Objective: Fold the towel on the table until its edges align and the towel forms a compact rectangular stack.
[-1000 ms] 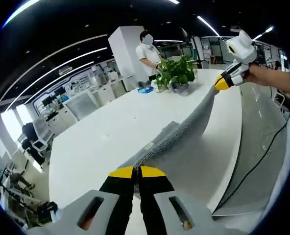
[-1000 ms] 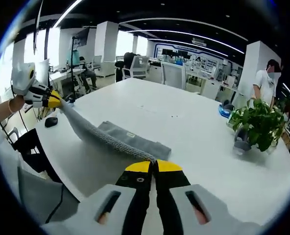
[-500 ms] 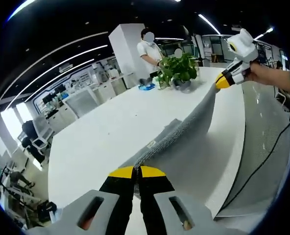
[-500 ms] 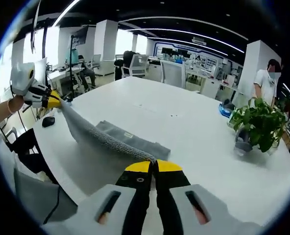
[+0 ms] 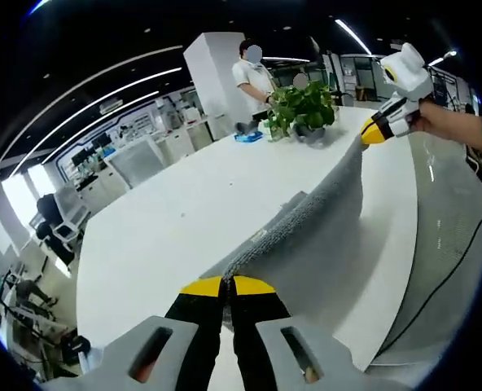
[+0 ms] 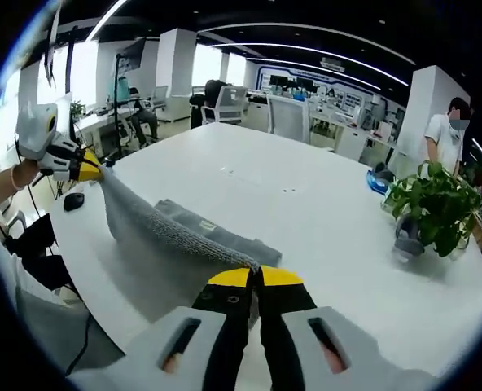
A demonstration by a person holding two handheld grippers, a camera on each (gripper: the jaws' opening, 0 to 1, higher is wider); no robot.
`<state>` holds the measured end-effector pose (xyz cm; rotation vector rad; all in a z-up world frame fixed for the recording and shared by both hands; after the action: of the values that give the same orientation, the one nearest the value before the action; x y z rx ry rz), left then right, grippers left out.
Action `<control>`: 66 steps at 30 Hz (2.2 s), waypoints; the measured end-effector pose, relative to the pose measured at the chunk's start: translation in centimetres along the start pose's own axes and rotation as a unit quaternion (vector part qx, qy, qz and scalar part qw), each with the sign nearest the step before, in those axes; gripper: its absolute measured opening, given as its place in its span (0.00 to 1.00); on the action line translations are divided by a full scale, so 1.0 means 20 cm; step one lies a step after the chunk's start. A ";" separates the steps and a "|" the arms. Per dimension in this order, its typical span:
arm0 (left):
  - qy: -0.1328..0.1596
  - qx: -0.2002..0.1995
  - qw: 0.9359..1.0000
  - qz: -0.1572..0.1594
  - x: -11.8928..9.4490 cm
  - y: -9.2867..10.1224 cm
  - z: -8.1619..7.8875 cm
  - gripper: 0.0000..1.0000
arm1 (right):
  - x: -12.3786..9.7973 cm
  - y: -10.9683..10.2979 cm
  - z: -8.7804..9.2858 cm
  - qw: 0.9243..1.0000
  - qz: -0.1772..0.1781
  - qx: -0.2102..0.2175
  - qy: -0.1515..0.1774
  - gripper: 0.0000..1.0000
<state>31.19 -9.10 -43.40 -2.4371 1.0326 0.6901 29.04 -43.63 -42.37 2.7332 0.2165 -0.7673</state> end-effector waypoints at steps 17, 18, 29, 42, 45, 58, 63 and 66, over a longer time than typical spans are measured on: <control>-0.010 -0.022 1.000 -0.009 0.17 -0.07 -0.01 0.03 | 0.19 0.04 -0.02 1.000 -0.001 0.004 -0.016 0.00; -0.011 -0.023 1.000 -0.009 0.18 -0.08 -0.01 0.03 | 0.19 0.04 -0.02 1.000 -0.001 0.004 -0.017 0.00; -0.023 -0.046 0.999 -0.004 0.28 -0.12 0.03 0.03 | 0.31 0.04 0.01 0.999 -0.001 0.010 -0.031 0.00; -0.039 -0.075 0.996 -0.007 0.40 -0.18 0.08 0.03 | 0.47 0.03 0.01 0.999 0.007 0.010 -0.040 0.00; -0.044 -0.079 0.996 -0.006 0.43 -0.20 0.09 0.03 | 0.52 0.03 0.03 0.999 0.012 0.012 -0.046 0.00; -0.063 -0.124 0.990 -0.016 0.59 -0.24 0.15 0.03 | 0.72 0.02 0.14 0.996 0.031 0.042 -0.071 0.00; -0.066 -0.130 0.989 -0.020 0.65 -0.26 0.17 0.03 | 0.78 0.01 0.16 0.996 0.038 0.041 -0.072 0.00; -0.072 -0.127 0.989 -0.021 0.70 -0.27 0.20 0.03 | 0.83 0.00 0.19 0.995 0.043 0.043 -0.079 0.00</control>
<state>42.51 -11.16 -53.82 -2.5665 0.8794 1.0223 41.23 -43.81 -54.22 2.7238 0.0322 -0.9826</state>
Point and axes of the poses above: the point that each gripper's makers call its tool centre point, and the gripper's own axes: x roughly forward along the fingers, y roughly to its right, z roughly out of its underside, the point moved 9 cm from there along -x, roughly backward along the fingers, and after that the axes turned 12 degrees about z, right-handed, at the moved point
